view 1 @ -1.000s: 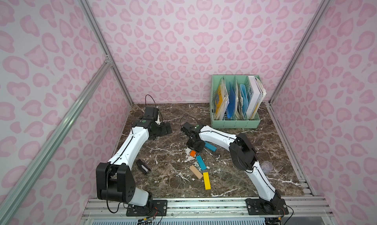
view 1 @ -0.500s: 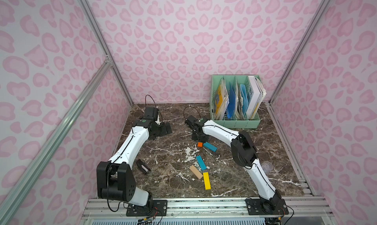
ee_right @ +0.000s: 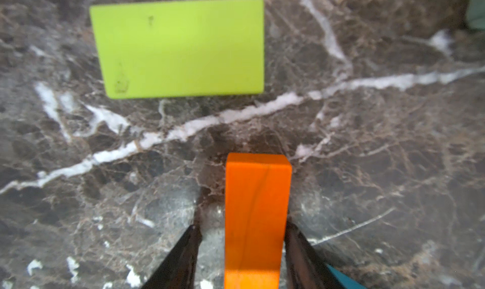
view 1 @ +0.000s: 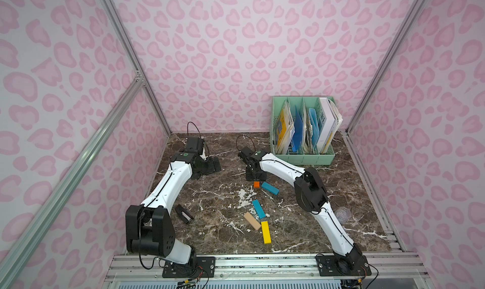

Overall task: Assemble a giraffe with building blocks
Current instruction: Assemble the building block at the center of the board.

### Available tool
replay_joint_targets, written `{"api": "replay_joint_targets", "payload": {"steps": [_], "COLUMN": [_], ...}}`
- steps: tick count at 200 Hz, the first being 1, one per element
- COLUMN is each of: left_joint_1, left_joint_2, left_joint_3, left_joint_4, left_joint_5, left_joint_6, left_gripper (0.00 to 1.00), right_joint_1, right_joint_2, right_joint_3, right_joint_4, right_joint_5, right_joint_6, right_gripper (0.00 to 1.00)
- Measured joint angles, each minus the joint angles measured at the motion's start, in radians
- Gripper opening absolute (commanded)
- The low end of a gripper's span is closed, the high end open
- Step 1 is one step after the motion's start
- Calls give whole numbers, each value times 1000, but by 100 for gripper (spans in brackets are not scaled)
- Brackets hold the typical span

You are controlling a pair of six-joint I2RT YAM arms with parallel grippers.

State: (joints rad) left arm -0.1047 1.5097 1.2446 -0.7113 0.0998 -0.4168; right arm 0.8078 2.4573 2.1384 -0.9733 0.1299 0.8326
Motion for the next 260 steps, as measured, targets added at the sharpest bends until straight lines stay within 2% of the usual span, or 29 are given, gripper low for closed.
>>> {"api": "replay_joint_targets", "payload": {"steps": [17, 42, 74, 119, 147, 167, 260], "left_joint_1": [0, 1, 1, 1, 2, 2, 2], "left_joint_2": [0, 2, 2, 5, 5, 5, 6], "left_joint_3": [0, 0, 0, 0, 0, 0, 0], "left_joint_4": [0, 0, 0, 0, 0, 0, 0], "left_joint_5": [0, 0, 1, 8, 13, 15, 16], "left_joint_6": [0, 0, 0, 0, 0, 0, 0], "left_gripper": [98, 98, 98, 98, 98, 98, 98], "right_joint_1": [0, 1, 2, -3, -4, -5, -8], "right_joint_2": [-6, -28, -32, -30, -27, -24, 21], "right_joint_3": [-7, -40, -41, -44, -44, -42, 39], "right_joint_4": [13, 33, 29, 3, 0, 1, -30], "right_joint_5": [-13, -26, -16, 9, 12, 13, -2], "right_joint_6": [-13, -22, -21, -13, -5, -5, -18], "right_gripper": [69, 68, 54, 47, 36, 32, 31]}}
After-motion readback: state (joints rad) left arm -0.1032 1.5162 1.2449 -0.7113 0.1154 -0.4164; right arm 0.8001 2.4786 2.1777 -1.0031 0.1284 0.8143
